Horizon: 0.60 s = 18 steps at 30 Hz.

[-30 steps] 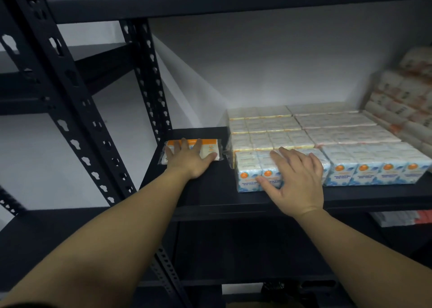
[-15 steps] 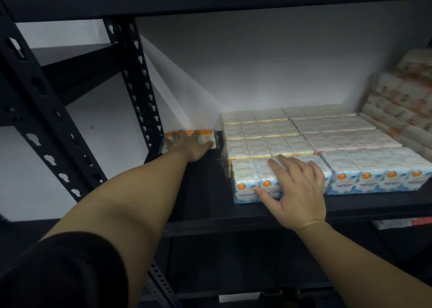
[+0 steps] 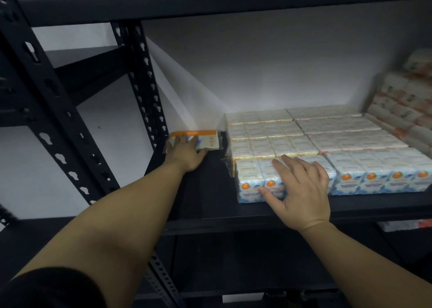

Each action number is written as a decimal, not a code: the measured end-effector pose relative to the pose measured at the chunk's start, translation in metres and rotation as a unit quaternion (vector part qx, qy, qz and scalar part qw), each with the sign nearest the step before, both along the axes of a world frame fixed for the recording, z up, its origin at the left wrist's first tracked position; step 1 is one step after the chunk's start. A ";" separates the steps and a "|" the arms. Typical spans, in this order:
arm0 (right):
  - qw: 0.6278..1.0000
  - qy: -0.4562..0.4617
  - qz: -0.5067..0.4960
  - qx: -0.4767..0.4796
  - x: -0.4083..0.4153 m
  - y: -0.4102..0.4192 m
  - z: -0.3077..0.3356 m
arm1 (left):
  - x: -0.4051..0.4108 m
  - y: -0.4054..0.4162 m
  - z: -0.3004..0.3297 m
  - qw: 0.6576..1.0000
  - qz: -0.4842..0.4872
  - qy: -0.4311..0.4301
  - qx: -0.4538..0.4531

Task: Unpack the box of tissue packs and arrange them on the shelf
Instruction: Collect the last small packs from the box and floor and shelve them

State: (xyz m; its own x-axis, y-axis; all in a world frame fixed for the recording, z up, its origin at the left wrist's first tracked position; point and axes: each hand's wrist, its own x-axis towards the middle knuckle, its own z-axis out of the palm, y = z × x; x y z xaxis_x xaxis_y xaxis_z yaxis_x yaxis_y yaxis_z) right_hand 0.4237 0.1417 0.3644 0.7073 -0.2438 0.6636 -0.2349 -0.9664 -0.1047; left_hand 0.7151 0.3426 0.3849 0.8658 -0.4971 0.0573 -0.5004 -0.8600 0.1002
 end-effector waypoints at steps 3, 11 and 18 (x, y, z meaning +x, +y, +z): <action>1.000 0.005 -0.001 0.004 0.000 0.000 0.001 | 0.003 0.000 -0.001 1.000 -0.003 -0.006 0.000; 1.000 0.004 0.001 0.005 0.000 0.000 0.000 | -0.011 0.002 0.001 0.999 -0.003 -0.040 -0.032; 0.999 0.036 -0.002 0.021 -0.004 0.002 0.004 | -0.103 0.025 0.026 0.993 -0.006 -0.061 -0.102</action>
